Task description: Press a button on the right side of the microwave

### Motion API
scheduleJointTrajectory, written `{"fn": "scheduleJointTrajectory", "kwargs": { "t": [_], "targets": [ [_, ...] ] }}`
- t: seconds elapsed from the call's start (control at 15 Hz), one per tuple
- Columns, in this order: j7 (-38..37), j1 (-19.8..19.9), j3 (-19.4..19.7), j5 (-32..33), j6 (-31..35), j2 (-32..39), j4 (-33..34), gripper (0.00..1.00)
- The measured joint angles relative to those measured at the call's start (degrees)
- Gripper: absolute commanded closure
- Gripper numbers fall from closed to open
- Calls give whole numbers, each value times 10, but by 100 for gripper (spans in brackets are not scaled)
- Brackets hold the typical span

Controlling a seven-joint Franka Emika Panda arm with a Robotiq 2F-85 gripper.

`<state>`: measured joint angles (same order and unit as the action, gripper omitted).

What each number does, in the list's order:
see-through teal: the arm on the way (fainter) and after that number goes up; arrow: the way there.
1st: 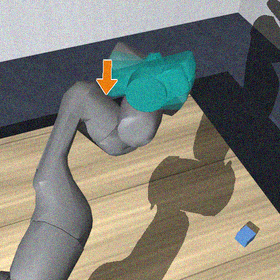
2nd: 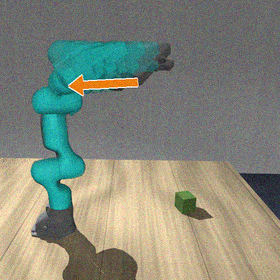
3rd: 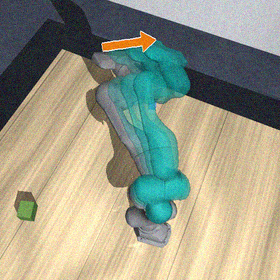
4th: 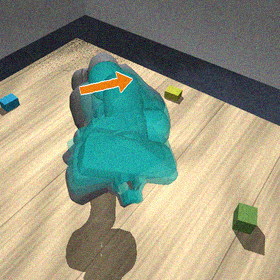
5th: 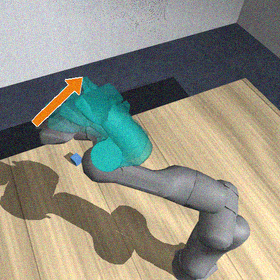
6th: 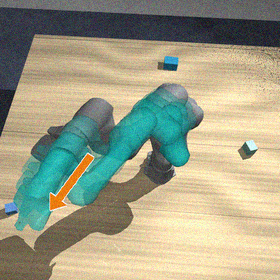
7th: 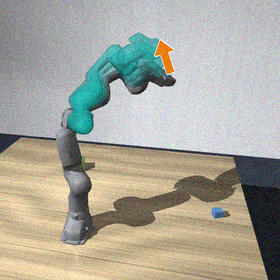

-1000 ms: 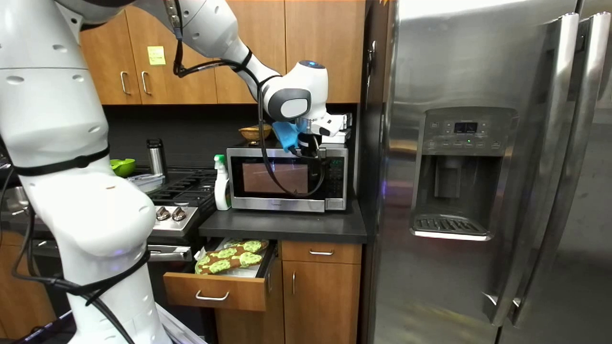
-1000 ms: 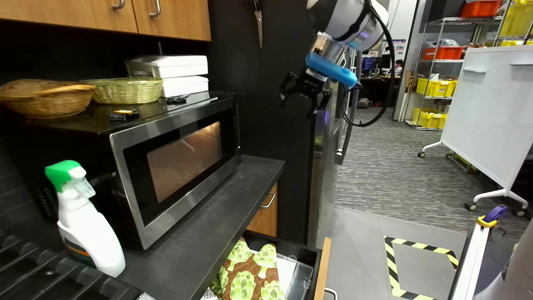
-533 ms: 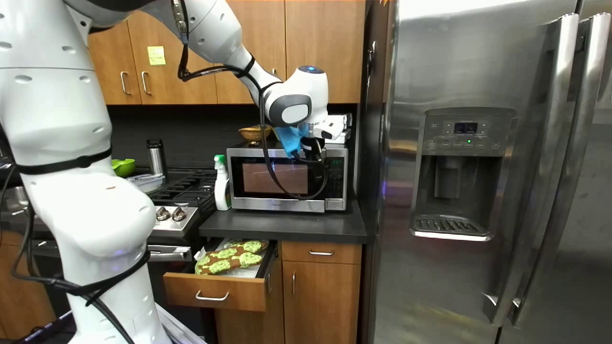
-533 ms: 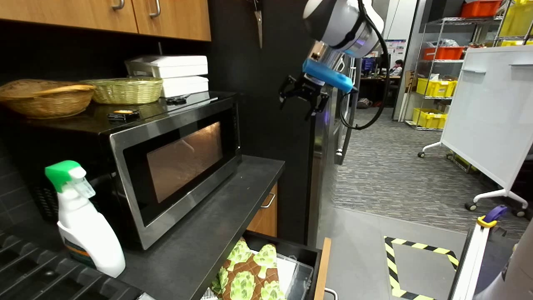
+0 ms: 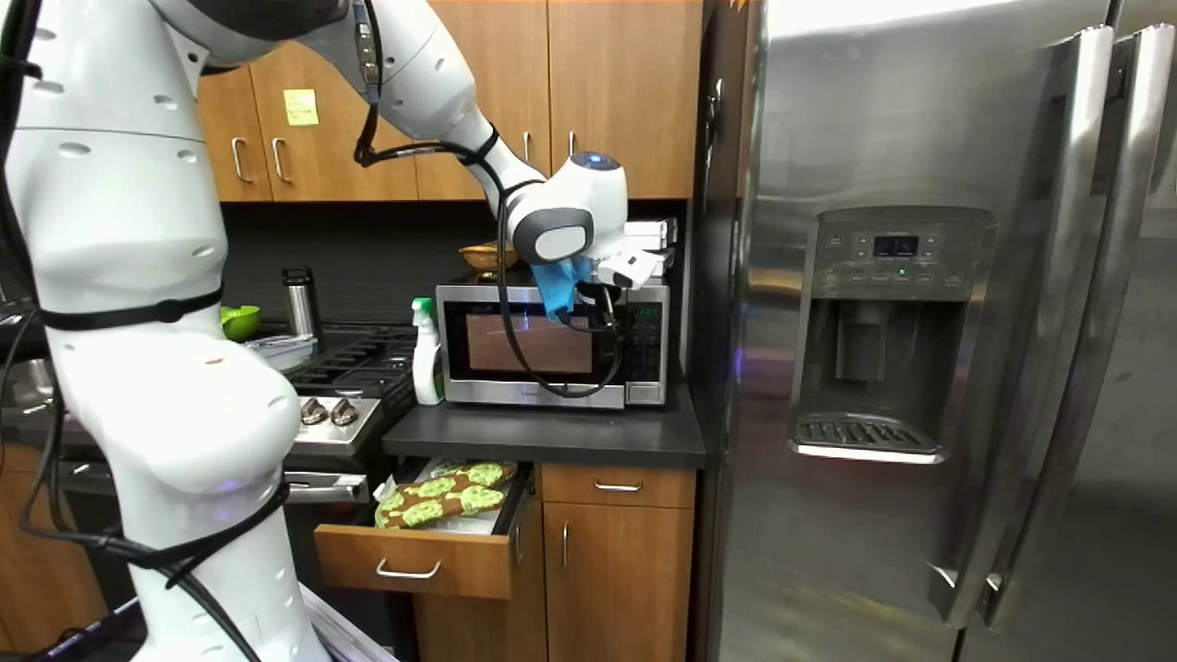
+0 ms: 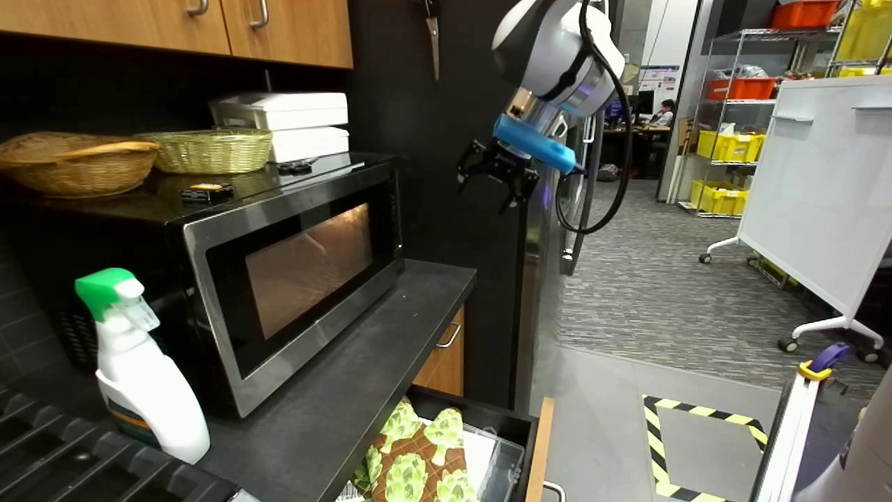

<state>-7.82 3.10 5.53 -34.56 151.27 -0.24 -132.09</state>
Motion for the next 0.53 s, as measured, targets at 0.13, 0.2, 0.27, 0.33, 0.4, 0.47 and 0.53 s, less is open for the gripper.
{"fn": "scheduleJointTrajectory", "kwargs": {
  "t": [0.13, 0.2, 0.27, 0.33, 0.4, 0.47, 0.53],
  "targets": [
    [22, 0, -6, -28, 10, 11, 2, 0],
    [33, 0, -8, -42, 15, 16, 4, 0],
    [44, 0, -9, -57, 19, 21, 7, 0],
    [56, 0, -10, -76, 23, 27, 11, 0],
    [69, 0, -11, -95, 28, 32, 15, 0],
    [81, 0, -12, -115, 34, 38, 20, 0],
    [92, 0, -12, -135, 40, 44, 25, 0]
  ]
}}
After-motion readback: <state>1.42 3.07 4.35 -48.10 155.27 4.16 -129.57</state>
